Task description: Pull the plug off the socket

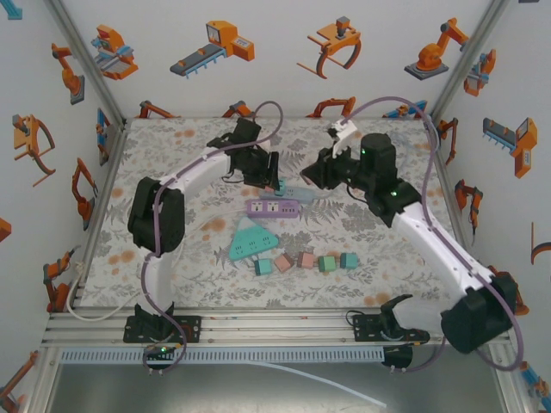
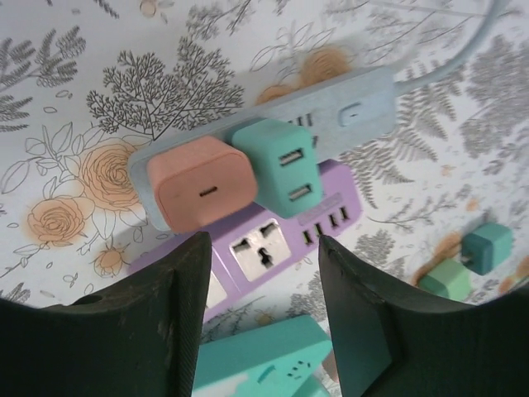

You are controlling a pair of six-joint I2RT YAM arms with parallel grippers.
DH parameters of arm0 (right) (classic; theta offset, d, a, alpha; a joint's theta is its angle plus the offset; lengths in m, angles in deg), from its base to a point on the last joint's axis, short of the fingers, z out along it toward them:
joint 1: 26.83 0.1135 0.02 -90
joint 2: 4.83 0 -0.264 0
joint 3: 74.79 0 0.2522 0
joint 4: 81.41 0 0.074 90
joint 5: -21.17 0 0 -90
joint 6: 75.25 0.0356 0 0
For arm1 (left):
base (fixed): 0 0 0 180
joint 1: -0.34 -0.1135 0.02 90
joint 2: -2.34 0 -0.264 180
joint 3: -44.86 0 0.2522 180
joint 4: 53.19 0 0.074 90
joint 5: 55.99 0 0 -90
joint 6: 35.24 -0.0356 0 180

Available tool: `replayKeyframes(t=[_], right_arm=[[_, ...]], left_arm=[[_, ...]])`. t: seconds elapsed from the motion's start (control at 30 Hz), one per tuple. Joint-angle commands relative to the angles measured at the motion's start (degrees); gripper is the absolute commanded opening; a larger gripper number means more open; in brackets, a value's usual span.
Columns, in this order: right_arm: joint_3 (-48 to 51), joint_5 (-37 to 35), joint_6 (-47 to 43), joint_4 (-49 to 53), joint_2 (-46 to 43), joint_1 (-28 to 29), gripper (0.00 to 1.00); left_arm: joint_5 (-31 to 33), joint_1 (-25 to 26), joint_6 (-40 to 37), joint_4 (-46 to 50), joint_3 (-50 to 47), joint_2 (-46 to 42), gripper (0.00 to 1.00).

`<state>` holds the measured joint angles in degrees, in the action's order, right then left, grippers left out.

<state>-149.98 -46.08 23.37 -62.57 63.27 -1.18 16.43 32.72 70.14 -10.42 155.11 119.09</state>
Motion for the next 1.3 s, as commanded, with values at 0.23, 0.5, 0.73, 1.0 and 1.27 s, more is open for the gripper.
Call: replayKeyframes(t=[0.23, 0.5, 0.73, 1.0, 1.27], right_arm=[[13.18, -15.53, 37.54, 16.33, -21.08, -0.07, 0.00], [24.40, -13.61, 46.92, 17.50, -28.54, 0.19, 0.00], [32.81, -10.70, 49.93, 7.35, -24.88, 0.52, 0.00], [34.45, -15.61, 46.76, 0.70, -15.76, 1.25, 0.00], [33.71, -17.31, 40.55, -1.96, -6.18, 1.66, 0.00]], left_arm=[[-7.32, -1.97, -1.10, -12.50, -14.30, -23.05, 0.54], [-15.93, 0.32, -7.30, -16.53, -28.93, -40.12, 0.54], [-19.76, 6.46, -28.64, -10.21, -39.48, -54.55, 0.63], [-22.92, 10.23, -44.86, -6.10, -47.84, -63.60, 0.78], [-22.96, 10.77, -44.26, -5.15, -48.58, -62.84, 0.86]])
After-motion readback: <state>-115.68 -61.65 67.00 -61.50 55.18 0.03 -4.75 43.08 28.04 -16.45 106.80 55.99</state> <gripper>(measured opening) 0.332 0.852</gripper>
